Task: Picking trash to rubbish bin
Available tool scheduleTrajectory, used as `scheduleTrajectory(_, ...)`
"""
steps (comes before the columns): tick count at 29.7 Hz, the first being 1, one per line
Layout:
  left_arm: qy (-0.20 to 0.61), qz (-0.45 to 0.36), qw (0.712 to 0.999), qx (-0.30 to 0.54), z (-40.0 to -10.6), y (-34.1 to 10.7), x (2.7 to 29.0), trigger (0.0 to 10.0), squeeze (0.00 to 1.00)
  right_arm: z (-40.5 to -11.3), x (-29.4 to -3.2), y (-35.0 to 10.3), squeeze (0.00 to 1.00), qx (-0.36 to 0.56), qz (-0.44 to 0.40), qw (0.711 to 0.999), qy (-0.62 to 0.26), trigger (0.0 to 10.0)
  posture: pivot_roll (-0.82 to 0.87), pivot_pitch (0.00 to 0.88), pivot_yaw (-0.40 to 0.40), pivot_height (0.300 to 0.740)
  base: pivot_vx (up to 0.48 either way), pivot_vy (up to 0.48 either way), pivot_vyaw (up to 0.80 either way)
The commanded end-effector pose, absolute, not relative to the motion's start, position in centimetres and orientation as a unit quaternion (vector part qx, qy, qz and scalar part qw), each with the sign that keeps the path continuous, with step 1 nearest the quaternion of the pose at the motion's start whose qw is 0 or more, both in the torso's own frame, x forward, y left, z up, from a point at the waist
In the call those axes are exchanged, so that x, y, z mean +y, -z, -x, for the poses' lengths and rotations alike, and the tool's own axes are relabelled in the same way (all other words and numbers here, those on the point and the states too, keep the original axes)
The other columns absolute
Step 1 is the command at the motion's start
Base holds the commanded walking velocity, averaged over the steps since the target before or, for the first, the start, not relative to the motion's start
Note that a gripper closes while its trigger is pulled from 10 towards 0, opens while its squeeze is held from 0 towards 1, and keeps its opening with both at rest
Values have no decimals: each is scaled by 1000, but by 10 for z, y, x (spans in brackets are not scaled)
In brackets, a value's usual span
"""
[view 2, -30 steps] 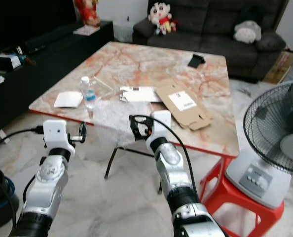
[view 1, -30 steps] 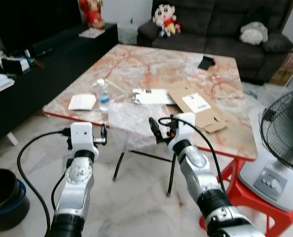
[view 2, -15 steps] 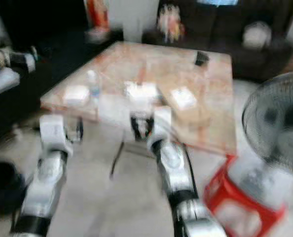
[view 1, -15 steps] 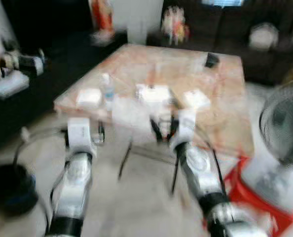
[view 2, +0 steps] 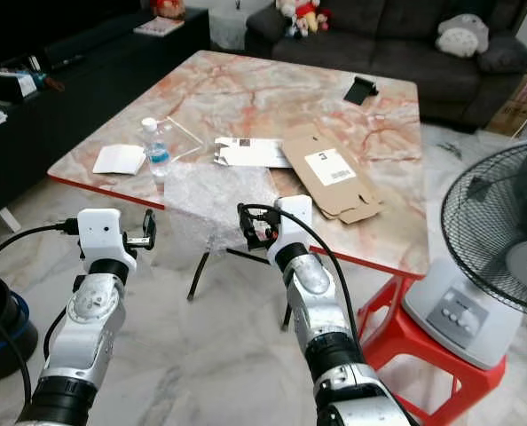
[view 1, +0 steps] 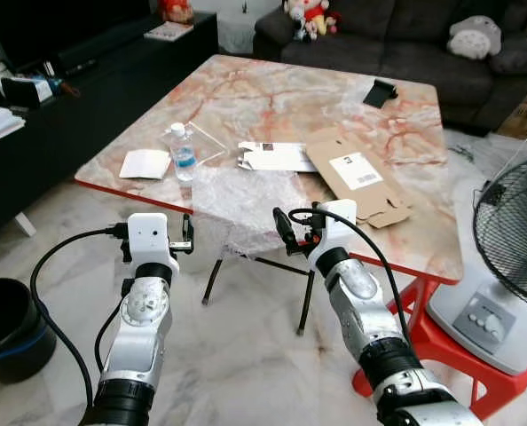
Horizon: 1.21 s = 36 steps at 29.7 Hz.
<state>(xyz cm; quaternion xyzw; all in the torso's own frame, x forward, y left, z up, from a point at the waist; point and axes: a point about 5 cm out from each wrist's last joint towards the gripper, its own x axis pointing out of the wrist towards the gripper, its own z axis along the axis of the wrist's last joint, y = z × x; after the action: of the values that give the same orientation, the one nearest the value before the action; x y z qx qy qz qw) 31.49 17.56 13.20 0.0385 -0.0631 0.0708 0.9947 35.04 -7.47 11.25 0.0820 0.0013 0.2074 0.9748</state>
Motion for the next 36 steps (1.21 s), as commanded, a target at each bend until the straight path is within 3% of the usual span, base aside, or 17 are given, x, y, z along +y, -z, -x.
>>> scheduleTrajectory(1,-64,-41,994,-72,-316,-137,169,10000,0,-353,-83,-115,0,-1,-78,977,-197,10000,34,59,-40,740,244,0,0)
scheduleTrajectory(36,-60,-41,994,-77,-310,-136,163,10000,0,-345,-79,-112,0,-3,-62,973,-223,10000,20,54,-43,740,250,0,160)
